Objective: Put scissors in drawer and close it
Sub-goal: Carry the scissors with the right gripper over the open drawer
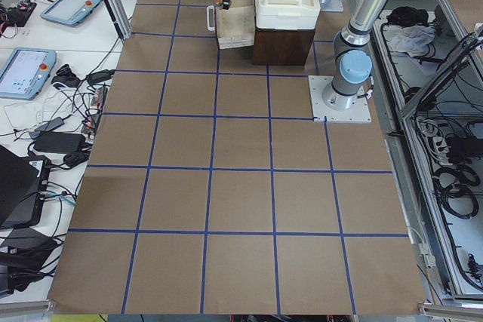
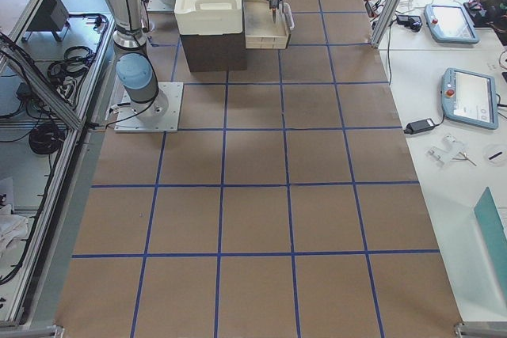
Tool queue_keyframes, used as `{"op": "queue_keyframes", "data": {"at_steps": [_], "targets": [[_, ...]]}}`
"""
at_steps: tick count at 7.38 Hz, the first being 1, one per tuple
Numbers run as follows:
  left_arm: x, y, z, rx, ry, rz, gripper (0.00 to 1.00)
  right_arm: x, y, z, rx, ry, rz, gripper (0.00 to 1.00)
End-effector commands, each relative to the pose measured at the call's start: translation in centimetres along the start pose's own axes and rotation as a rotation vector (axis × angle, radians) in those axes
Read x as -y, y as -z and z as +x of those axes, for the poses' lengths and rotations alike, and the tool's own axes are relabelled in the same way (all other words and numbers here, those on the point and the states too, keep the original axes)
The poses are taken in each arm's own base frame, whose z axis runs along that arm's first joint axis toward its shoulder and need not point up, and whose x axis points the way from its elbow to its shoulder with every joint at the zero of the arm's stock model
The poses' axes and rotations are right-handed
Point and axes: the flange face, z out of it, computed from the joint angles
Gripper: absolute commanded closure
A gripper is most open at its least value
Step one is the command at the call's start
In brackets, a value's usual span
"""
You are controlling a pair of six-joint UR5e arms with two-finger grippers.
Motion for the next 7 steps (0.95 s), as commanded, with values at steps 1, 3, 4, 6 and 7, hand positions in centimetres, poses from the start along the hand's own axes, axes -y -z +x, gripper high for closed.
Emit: {"op": "queue_keyframes", "data": {"at_steps": [1, 3, 4, 6, 7], "targets": [[0.0, 0.0, 0.0, 0.000, 0.000, 0.001, 0.00, 3.2, -2.0, -1.9, 0.021, 0.040, -0.013, 1.00], [0.0, 0.0, 0.0, 0.000, 0.000, 0.001, 0.00, 4.1, -3.5, -2.1, 0.042, 0.060, -0.024, 1.00], [0.0, 0.0, 0.0, 0.000, 0.000, 0.001, 0.00, 4.2, -4.1, -2.0, 0.050, 0.073, -0.028, 1.00], [0.0, 0.0, 0.0, 0.000, 0.000, 0.001, 0.00, 4.2, -4.6, -1.7, 0.052, 0.142, -0.024, 1.00], [0.0, 0.0, 0.0, 0.000, 0.000, -0.001, 0.00, 3.9, -4.5, -1.2, 0.040, 0.159, -0.017, 1.00]]}}
